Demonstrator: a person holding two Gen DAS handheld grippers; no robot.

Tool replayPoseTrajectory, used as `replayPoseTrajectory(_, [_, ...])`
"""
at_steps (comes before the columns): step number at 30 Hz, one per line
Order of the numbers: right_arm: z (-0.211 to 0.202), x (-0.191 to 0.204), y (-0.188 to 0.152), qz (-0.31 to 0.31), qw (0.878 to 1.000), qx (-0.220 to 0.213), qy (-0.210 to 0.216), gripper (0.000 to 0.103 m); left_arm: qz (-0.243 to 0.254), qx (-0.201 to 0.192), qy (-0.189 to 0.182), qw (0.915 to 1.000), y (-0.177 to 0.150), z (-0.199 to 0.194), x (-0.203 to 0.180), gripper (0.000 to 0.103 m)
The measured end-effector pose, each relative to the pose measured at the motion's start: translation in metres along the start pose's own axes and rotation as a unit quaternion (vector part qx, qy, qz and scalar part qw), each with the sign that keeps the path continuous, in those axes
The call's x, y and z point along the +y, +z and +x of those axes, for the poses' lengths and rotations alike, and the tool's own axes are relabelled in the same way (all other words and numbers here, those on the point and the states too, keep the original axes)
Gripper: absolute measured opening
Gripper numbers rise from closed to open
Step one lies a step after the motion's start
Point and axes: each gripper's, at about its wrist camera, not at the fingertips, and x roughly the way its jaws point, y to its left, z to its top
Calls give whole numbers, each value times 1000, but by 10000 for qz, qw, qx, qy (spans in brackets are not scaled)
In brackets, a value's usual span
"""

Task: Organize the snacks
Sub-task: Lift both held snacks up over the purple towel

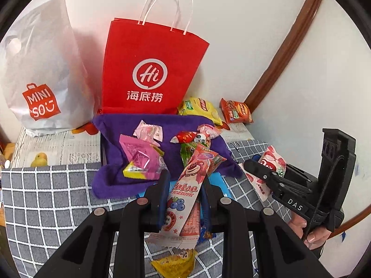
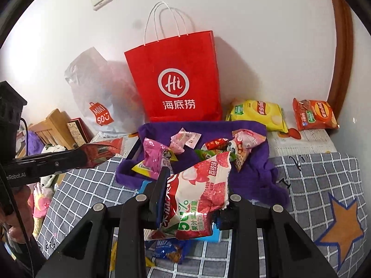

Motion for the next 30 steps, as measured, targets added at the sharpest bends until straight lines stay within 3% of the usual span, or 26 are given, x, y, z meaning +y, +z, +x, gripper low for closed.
replayPoseTrajectory(11, [25, -4, 41, -110, 9998, 15, -140, 32, 49, -98, 180, 9998, 32, 16, 2, 24])
replayPoseTrajectory(25, [57, -7, 66, -99, 9999, 63, -78, 32, -89, -60, 195, 9998, 52, 44, 11, 24])
replayPoseTrajectory(30, [66, -7, 76, -158, 9998, 54, -100, 32, -40, -66, 367, 9993, 65, 49, 16, 24])
